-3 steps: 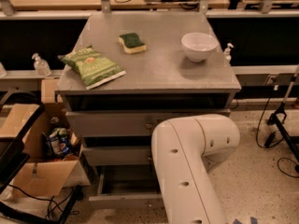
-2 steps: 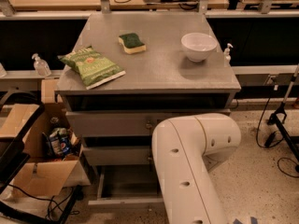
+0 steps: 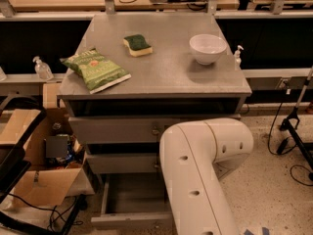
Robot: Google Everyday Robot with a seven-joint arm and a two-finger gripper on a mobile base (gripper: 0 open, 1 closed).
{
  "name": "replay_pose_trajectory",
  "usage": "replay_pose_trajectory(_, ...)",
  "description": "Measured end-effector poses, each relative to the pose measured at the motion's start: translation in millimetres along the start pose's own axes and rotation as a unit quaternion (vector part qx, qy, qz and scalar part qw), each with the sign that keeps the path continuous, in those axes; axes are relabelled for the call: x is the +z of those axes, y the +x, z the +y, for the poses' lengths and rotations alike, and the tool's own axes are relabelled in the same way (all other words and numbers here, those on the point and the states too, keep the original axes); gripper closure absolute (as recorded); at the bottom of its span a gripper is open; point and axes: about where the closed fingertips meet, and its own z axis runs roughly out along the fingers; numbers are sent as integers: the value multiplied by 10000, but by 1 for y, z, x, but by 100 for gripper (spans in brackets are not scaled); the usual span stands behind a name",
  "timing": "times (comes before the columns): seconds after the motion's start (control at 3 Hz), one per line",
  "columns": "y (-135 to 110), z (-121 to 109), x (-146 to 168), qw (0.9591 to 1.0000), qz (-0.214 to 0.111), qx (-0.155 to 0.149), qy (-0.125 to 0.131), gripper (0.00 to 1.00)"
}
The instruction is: Open bottom drawer
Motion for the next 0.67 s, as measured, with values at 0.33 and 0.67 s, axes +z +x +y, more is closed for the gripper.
replay_pose_trajectory(0.33, 0, 0, 0, 10000, 0, 0, 0, 100)
replay_pose_trajectory(0.67, 0, 0, 0, 10000, 0, 0, 0, 98)
